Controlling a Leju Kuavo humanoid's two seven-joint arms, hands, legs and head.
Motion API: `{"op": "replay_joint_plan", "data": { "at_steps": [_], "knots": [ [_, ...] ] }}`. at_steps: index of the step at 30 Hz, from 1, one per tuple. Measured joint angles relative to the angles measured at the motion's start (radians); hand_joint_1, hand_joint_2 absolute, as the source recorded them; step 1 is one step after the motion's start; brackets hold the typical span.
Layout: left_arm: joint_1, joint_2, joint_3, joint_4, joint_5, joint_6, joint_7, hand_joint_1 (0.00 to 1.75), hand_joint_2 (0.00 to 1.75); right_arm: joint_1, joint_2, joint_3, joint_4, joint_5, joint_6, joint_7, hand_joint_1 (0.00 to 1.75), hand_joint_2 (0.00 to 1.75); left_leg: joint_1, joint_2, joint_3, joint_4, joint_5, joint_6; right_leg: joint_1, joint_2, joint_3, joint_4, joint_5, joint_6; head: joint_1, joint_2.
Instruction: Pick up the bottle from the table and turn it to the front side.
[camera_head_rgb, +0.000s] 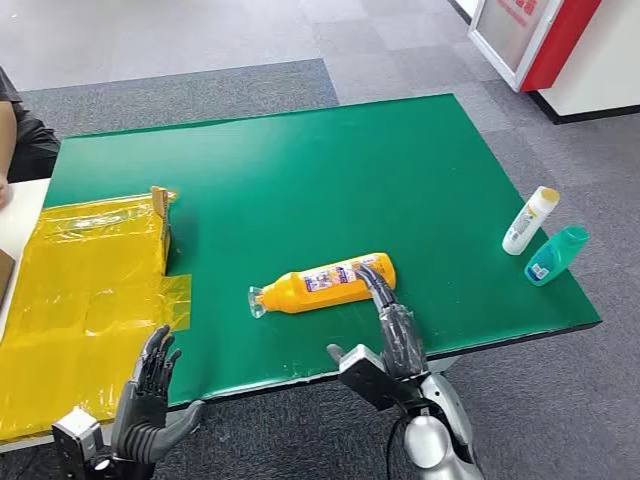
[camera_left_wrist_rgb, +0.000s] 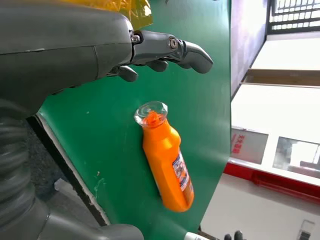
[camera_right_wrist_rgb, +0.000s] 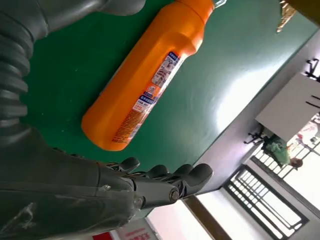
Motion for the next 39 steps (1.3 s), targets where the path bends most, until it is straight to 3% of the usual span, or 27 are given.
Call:
{"op": "replay_joint_plan", "data": {
  "at_steps": [8, 12, 23, 39],
  "knots": [
    [-0.021, 0.0, 0.003, 0.015, 0.0, -0.005, 0.004, 0.0, 1.75, -0.114, -0.042, 0.004, 0.017, 0.087, 0.061, 0.112, 0.0, 1.75, 0.0, 0.0, 0.0, 0.0, 0.001, 0.0, 0.0, 0.0, 0.0, 0.0, 0.001, 0.001, 0.0, 0.0],
    [-0.03, 0.003, 0.004, 0.027, 0.004, -0.004, -0.008, 0.0, 1.75, -0.17, -0.068, 0.03, 0.044, 0.138, 0.138, 0.181, 0.0, 1.75, 0.0, 0.0, 0.0, 0.0, 0.001, 0.0, 0.0, 0.0, 0.0, 0.0, 0.001, 0.001, 0.0, 0.0],
    [-0.078, 0.039, -0.002, 0.099, 0.039, 0.01, -0.048, 0.0, 1.75, -0.378, -0.171, 0.113, 0.3, 0.091, 0.251, 0.259, 0.0, 1.75, 0.0, 0.0, 0.0, 0.0, 0.003, 0.0, 0.0, 0.0, 0.0, 0.0, 0.003, 0.001, 0.0, 0.0],
    [-0.123, 0.068, -0.03, 0.16, 0.05, 0.023, -0.06, 0.0, 1.75, -0.583, -0.214, 0.144, 0.673, 0.097, 0.218, 0.307, 0.0, 1.75, 0.0, 0.0, 0.0, 0.0, 0.004, 0.0, 0.0, 0.0, 0.0, 0.0, 0.004, 0.001, 0.0, 0.0]
  ]
}}
